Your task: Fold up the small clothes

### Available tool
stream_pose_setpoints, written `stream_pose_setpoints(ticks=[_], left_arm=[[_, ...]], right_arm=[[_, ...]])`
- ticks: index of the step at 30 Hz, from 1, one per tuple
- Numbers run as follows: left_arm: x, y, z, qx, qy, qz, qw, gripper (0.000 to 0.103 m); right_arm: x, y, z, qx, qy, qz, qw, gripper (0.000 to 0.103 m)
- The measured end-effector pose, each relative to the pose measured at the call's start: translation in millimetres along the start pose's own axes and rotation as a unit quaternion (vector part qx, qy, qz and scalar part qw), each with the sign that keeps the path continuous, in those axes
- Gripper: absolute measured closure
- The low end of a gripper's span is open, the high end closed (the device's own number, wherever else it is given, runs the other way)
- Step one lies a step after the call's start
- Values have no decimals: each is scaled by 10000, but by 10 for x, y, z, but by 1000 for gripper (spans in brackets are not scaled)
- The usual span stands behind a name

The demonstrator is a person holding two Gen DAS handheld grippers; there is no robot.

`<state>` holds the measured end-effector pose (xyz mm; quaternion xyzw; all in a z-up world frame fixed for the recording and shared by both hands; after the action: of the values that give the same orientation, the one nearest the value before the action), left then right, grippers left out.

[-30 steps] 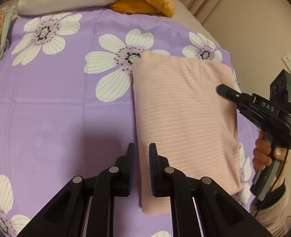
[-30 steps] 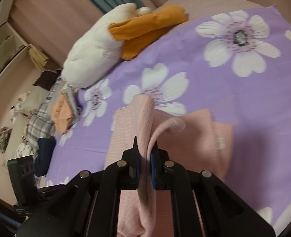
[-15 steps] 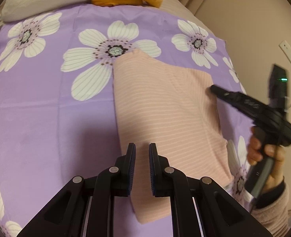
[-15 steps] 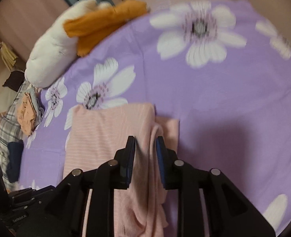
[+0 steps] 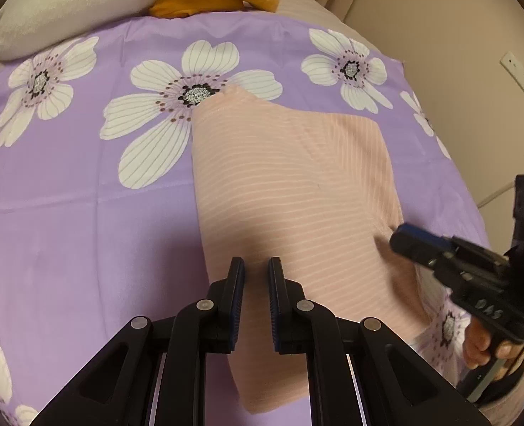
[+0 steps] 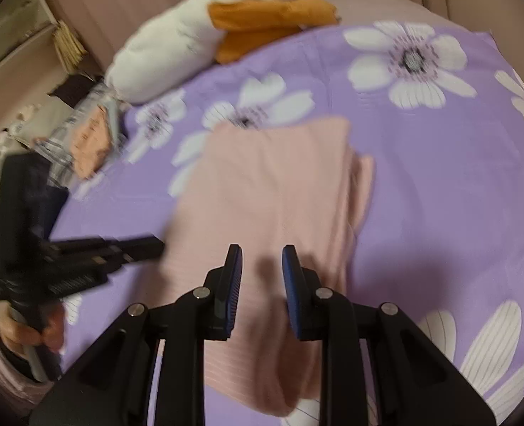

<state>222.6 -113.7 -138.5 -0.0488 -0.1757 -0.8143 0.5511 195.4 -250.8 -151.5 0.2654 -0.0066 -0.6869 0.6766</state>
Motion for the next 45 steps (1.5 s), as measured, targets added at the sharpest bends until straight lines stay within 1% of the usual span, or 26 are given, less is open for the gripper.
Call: stream_pose_setpoints(ticks=[5,7,9,11,12,15,19,26,28,35,37,41,45], left_arm=[[15,-10,-24,28,62,-70,10000,95],[10,-10,-22,43,56,-82,9999,95],[2,-15,-19,48,49,-78,9999,95],[-1,-28,-6,63,51,-62,9999,95],[-10,-32,1,78,58,-54,9999,95],[-44,-47,18,104,39,-15,9999,95],[-103,-63,24,103,-2,51,9999,95],[-194,-88,29,80,-116,183,9997,95],[-211,-92,25,73,-140,218,9996,95],[-253,-101,18,67,-171,267,9995,95],[-273,-100,14,66,-196,304,9993,95],[-294,-96,4,56,-276,361,9990,95],[-291,-73,-33,13,-396,425,9983,95]], right_arm=[[208,-142,-136,-198,-249,-176,9993,78],[261,-190,-152,-242,-149,-277,9992,80],[272,-215,-113,-188,-24,-338,9993,81],[277,-238,-55,-114,82,-395,9991,77],[290,-245,-24,-75,131,-435,9989,73],[323,-266,49,26,165,-554,9983,53],[377,-275,103,122,397,-753,9963,48],[453,-270,92,110,556,-1017,9932,46],[456,-263,77,87,585,-1055,9927,43],[486,-230,68,90,418,-1047,9936,42],[489,-215,69,97,386,-1025,9939,39],[532,-200,22,57,275,-1010,9945,37],[527,-186,-33,24,272,-983,9948,37]])
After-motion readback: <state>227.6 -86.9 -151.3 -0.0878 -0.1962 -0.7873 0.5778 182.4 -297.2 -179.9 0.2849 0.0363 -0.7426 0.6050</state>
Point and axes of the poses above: each gripper's, at about its wrist camera, not at the fingertips, and z roughly against the way its jaws point, x to its right, y to its top, the point moved 8 cm from there along -z, roughly the way its jaws point, and after that the axes turned 14 degrees about -x, right-handed, at the moved point
